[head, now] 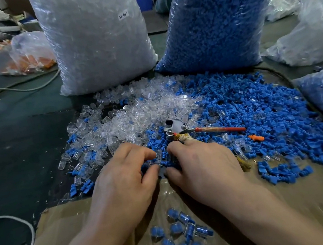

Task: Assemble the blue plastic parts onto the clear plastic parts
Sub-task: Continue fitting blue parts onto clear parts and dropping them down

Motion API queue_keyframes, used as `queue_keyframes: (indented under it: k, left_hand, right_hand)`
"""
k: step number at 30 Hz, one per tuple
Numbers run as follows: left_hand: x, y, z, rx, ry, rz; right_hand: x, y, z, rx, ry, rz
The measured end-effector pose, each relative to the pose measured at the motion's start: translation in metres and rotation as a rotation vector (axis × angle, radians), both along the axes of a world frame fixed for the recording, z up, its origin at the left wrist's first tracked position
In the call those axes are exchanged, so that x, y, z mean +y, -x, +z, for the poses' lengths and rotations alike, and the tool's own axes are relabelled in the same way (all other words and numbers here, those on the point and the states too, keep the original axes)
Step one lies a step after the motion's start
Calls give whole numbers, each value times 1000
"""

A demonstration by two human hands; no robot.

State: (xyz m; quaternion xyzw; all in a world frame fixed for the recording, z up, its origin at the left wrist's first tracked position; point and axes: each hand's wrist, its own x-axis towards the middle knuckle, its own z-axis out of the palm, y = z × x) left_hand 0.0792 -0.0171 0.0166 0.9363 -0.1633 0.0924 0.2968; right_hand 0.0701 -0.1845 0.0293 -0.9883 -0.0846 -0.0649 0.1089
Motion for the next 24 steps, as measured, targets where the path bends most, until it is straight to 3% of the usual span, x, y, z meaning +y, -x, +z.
queue_keyframes:
  k: [8, 12, 15, 19, 24]
  left_hand:
    - [-3, 2, 1, -32, 54, 8]
    - [-4, 1, 1, -5, 75, -3]
    - [-5, 1, 1, 57, 197, -36]
    - [-7, 3, -1, 175, 409, -110]
    - [-10, 2, -1, 151, 526, -81]
  right_hand:
    - [-2, -5, -5, -30, -45, -19]
    - [-8, -6, -5, -52, -194, -11]
    - [-10, -3, -1, 6, -493, -70]
    - [-9, -1, 5, 251, -1027, -81]
    - [-4, 0, 8, 509, -1498, -76]
